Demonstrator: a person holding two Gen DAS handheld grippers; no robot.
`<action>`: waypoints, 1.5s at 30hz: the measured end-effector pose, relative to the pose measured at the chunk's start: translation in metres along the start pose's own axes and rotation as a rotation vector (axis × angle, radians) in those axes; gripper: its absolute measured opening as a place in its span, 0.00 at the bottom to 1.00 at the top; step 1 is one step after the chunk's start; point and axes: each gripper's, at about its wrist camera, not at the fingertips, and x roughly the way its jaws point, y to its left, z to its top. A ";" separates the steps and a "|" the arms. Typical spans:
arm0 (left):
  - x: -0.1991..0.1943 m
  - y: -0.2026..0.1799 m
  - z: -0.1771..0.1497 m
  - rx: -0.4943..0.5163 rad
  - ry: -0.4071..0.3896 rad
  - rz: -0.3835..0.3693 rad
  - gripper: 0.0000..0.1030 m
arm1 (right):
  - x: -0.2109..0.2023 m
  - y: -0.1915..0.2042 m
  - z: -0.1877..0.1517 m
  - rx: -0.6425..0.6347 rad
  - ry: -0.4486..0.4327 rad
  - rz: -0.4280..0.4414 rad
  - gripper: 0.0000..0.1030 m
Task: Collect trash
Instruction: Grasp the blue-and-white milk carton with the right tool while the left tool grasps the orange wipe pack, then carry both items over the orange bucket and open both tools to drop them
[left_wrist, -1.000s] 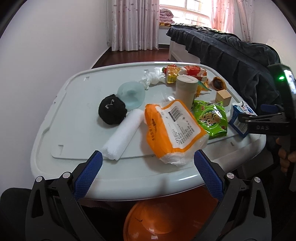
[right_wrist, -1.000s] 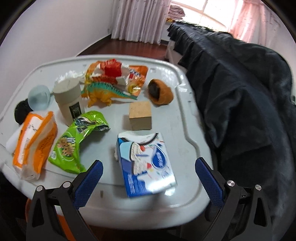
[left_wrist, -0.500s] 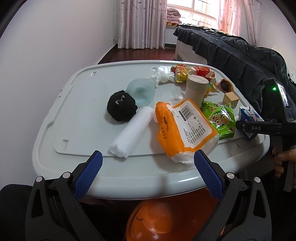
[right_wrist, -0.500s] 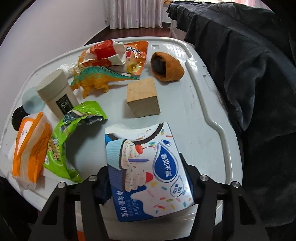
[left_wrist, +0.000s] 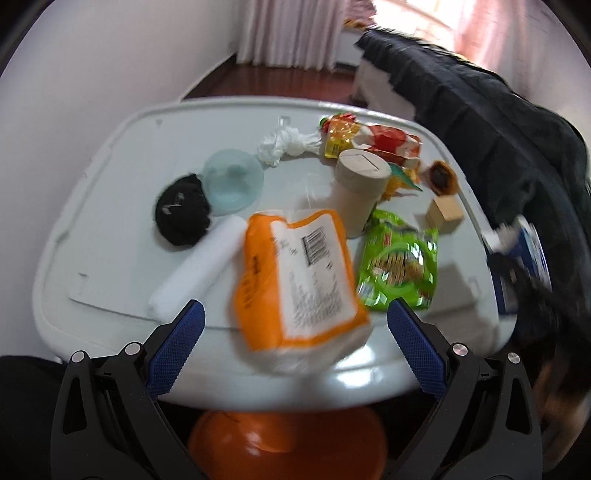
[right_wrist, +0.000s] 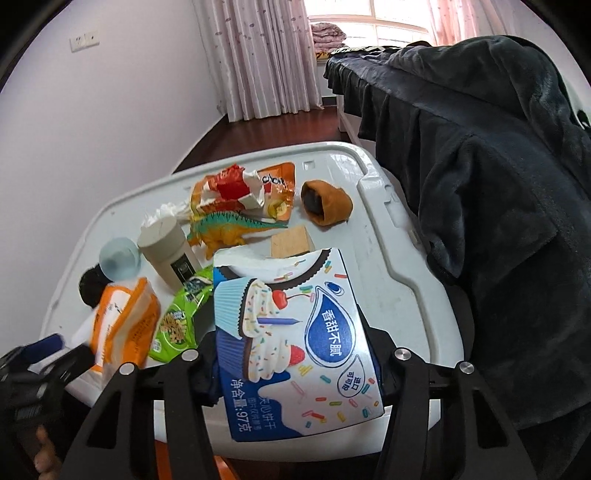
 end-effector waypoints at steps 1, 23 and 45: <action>0.007 -0.003 0.006 -0.016 0.015 0.009 0.94 | 0.001 0.000 0.000 0.002 -0.001 0.002 0.54; 0.051 0.000 0.003 0.135 0.033 0.062 0.27 | 0.011 0.009 0.001 0.000 0.002 0.011 0.55; -0.074 0.055 -0.140 0.249 0.109 -0.031 0.27 | -0.063 0.120 -0.139 -0.292 0.224 0.212 0.56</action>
